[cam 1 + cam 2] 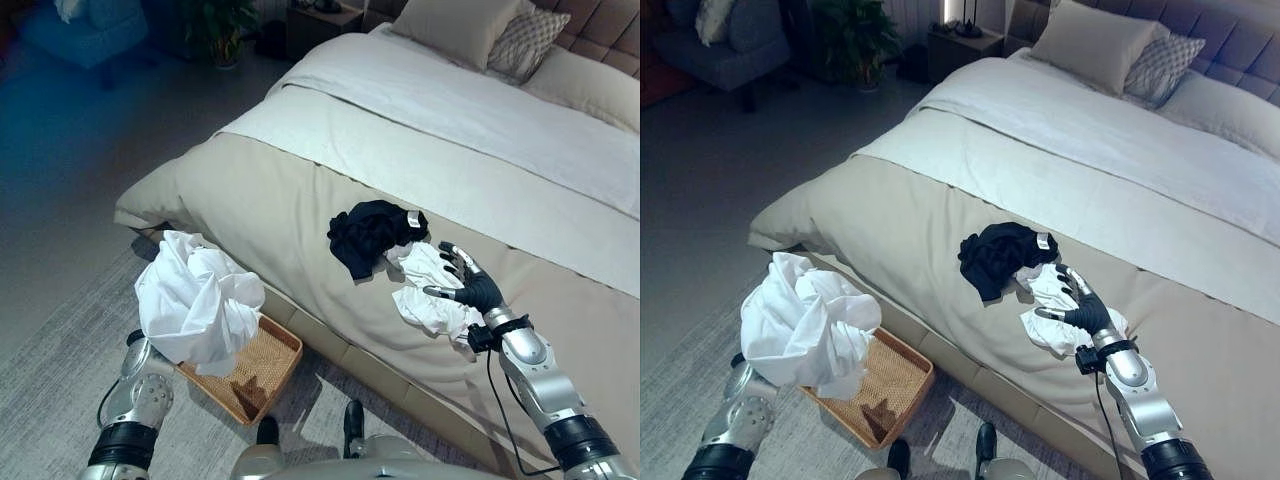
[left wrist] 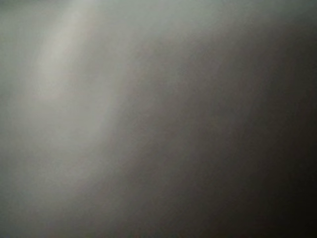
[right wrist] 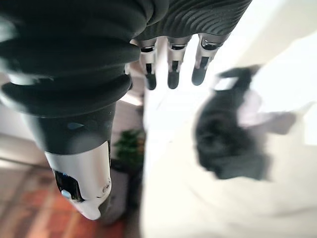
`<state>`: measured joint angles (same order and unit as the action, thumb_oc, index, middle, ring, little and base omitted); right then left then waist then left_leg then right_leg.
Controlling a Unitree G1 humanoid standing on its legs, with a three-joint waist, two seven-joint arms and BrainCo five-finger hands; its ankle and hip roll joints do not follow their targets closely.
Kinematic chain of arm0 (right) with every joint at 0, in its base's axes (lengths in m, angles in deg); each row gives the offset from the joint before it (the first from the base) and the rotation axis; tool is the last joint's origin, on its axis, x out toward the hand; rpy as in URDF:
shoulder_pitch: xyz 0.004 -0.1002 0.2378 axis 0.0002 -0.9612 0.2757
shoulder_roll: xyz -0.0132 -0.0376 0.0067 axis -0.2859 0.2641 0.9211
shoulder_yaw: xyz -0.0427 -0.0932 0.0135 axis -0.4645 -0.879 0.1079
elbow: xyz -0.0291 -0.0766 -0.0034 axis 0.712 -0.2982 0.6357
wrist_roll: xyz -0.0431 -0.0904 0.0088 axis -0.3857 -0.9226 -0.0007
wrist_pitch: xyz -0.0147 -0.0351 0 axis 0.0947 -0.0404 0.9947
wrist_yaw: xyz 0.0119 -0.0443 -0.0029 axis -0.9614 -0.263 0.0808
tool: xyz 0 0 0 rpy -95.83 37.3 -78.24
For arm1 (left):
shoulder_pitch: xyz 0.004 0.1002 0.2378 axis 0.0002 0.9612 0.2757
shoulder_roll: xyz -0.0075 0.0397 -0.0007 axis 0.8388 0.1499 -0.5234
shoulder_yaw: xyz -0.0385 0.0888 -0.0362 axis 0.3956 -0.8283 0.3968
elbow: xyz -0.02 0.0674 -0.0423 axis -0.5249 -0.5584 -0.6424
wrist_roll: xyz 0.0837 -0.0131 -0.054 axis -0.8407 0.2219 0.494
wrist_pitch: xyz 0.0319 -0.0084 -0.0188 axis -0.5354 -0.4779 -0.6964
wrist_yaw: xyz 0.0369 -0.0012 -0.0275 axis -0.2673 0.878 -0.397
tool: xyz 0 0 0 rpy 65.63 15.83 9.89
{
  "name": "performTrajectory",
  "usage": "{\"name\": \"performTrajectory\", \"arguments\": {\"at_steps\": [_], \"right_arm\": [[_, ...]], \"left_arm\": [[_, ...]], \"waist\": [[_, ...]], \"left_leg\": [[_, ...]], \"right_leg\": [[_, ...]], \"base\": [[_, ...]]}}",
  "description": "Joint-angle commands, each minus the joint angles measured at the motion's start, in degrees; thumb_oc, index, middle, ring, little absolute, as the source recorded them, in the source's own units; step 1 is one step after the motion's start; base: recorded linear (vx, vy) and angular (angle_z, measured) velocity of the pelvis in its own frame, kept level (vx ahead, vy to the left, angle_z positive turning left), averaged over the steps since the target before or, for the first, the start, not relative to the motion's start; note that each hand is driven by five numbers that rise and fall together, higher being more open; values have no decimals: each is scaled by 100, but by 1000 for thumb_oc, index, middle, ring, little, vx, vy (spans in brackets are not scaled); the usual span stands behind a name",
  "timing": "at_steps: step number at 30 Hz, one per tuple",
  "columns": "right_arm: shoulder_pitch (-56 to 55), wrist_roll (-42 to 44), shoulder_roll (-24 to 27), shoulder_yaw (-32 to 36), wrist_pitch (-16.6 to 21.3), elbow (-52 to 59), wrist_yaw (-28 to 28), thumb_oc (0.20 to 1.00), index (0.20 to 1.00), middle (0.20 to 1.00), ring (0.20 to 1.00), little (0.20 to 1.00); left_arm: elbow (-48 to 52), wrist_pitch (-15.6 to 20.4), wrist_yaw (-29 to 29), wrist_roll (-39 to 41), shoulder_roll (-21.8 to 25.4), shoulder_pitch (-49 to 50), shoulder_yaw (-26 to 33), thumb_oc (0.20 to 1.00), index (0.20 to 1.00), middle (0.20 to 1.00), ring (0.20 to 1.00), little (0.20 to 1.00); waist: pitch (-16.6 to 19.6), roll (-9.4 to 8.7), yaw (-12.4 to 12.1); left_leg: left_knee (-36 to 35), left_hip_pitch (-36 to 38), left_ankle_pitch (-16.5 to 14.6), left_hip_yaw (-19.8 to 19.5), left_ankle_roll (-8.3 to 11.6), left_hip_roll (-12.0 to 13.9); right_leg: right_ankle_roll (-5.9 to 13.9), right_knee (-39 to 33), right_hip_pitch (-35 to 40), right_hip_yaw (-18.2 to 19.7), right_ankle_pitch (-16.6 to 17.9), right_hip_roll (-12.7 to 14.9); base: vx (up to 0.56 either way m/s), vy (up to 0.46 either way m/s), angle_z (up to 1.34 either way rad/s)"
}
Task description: Pick up clothes into the bucket
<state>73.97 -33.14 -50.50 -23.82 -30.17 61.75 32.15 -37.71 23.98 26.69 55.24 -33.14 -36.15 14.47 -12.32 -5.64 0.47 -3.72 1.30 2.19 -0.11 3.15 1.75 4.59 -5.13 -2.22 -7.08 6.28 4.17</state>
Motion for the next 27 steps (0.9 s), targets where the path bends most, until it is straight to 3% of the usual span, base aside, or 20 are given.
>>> {"name": "performTrajectory", "arguments": {"at_steps": [1,8,12,13,16,20,27], "right_arm": [[210,-278,-141,-108,123,-197,285,1000,1000,1000,1000,1000],[397,-718,-456,-573,136,-1861,692,1000,1000,1000,1000,1000],[573,-744,-473,-774,179,-2334,856,1000,1000,1000,1000,1000],[678,-719,-454,-845,215,-2323,936,1000,1000,1000,1000,1000],[751,-684,-405,-866,227,-2188,975,1000,1000,1000,1000,1000],[833,-488,-319,-923,382,-1934,1122,1000,1000,1000,1000,1000],[1051,-149,-186,-917,600,-1444,1374,1000,1000,1000,1000,1000]], "left_arm": [[-325,602,-701,-928,329,-841,268,200,200,200,200,200],[-1354,669,-1503,-1951,722,-1668,-14,200,200,200,200,200],[-1924,652,-1865,-2170,916,-2218,-261,200,200,200,200,200],[-2166,632,-1979,-2219,1034,-2477,-345,200,200,200,200,200],[-2229,624,-2064,-2203,1102,-2653,-406,200,200,200,200,200],[-2628,629,-2304,-2137,1327,-3393,-635,200,200,200,200,200],[-3056,556,-2418,-2030,1669,-3980,-893,200,200,200,200,200]], "waist": [[-199,-117,-12],[-674,-290,34],[-1032,-412,90],[-1251,-449,147],[-1369,-487,187],[-1748,-658,345],[-1748,-958,526]], "left_leg": [[754,-522,-344,-238,-178,-272],[1119,-1119,-329,-250,-145,-240],[1752,-1611,-507,-248,-158,-241],[2073,-1901,-601,-254,-183,-205],[2362,-2176,-678,-270,-207,-201],[3274,-3223,-910,-363,-241,-187],[3924,-4510,-1003,-503,-214,-52]], "right_leg": [[371,664,-34,-202,-308,365],[395,780,-506,-158,-196,390],[389,1031,-806,-43,-213,445],[375,1345,-1116,7,-286,450],[363,1597,-1370,41,-352,451],[282,2313,-2312,56,-533,381],[308,2583,-3484,-59,-468,231]], "base": [[-83,41,7],[-74,40,1],[-73,45,-1],[-118,47,-3],[-124,26,-8],[-122,-3,0],[-63,-27,4]]}}
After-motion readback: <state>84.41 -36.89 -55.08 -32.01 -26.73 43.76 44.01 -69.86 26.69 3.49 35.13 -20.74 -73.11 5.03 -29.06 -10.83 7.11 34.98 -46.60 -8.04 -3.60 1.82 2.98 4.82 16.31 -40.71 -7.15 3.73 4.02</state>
